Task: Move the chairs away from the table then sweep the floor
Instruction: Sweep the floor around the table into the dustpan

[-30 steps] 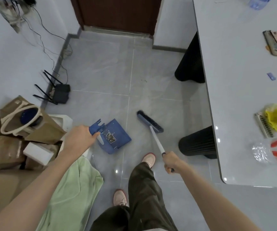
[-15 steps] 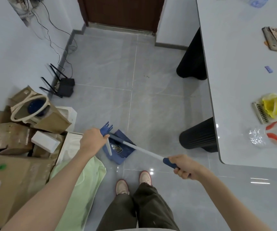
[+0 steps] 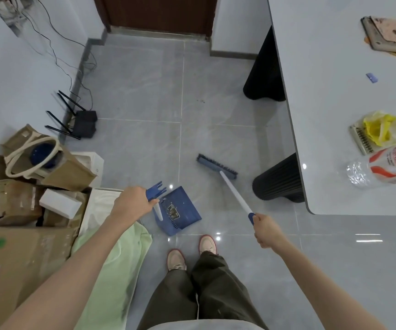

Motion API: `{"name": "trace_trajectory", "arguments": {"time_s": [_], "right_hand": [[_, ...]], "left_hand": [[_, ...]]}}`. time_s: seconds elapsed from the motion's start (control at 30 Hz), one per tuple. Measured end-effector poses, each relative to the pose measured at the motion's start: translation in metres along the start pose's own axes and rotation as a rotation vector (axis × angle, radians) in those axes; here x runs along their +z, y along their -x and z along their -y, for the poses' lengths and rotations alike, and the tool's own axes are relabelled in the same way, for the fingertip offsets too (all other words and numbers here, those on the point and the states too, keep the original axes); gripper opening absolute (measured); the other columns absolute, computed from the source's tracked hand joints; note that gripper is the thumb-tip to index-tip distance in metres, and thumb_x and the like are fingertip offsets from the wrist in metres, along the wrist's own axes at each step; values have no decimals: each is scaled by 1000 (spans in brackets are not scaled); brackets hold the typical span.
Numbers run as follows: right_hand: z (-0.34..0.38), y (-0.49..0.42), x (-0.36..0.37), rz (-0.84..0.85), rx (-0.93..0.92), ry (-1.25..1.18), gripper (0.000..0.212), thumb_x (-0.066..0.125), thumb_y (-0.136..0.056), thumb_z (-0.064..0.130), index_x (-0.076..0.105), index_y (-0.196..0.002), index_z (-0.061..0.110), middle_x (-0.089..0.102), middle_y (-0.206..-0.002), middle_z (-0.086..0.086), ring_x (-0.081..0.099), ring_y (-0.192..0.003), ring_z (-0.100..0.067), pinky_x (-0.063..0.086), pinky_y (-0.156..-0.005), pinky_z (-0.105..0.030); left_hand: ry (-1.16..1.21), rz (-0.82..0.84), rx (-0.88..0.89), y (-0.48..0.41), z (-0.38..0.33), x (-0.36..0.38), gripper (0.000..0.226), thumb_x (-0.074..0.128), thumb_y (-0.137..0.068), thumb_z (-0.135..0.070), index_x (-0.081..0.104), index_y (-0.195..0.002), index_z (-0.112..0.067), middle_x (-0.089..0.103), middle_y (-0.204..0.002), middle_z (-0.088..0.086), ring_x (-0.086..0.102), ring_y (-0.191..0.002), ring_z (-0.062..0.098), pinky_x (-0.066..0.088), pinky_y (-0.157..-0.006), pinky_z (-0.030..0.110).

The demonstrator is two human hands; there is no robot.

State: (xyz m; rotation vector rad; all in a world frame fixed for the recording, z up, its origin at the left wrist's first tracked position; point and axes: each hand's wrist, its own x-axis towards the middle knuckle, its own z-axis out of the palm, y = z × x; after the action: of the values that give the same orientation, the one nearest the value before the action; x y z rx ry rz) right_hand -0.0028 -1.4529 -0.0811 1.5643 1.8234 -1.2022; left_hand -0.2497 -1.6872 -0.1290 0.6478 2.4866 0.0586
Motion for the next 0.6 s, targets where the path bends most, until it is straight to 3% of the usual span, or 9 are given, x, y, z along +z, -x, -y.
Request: {"name": "trace_trajectory", "arguments": {"time_s": [0.13, 0.33, 0.47, 0.6], "right_hand": [[-24, -2, 7, 28, 118, -38, 34, 32, -99, 16, 36, -66, 23, 40, -61, -4, 39, -47, -18, 35, -44, -27], [-37, 26, 16, 222, 278, -177, 32, 31, -99, 10, 30, -67, 12, 25, -49, -2, 21, -34, -11, 16, -36, -16], [-29, 44, 4, 341, 330, -284, 26, 36, -97, 16, 34, -71, 11, 29, -49, -1, 21, -29, -7, 17, -30, -13], [-13, 51, -20, 401, 339, -400, 13, 38, -100, 21, 45, -97, 10, 31, -46, 2, 22, -29, -4, 18, -25, -12]], "left_hand": [[0, 4, 42, 0, -6, 6, 41, 57, -86, -51, 65, -100, -13, 69, -87, 11, 65, -82, 31, 44, -62, 29], [-1, -11, 65, 0, -22, 6, 41, 58, -85, -48, 66, -95, -9, 69, -88, 13, 66, -85, 33, 49, -67, 32], [-11, 0, 73, 3, -30, 7, 42, 57, -86, -48, 66, -94, -7, 69, -87, 14, 66, -84, 33, 48, -67, 32], [45, -9, 24, 11, -25, 7, 41, 60, -86, -46, 66, -90, -6, 69, -87, 15, 66, -84, 34, 45, -63, 31]]}}
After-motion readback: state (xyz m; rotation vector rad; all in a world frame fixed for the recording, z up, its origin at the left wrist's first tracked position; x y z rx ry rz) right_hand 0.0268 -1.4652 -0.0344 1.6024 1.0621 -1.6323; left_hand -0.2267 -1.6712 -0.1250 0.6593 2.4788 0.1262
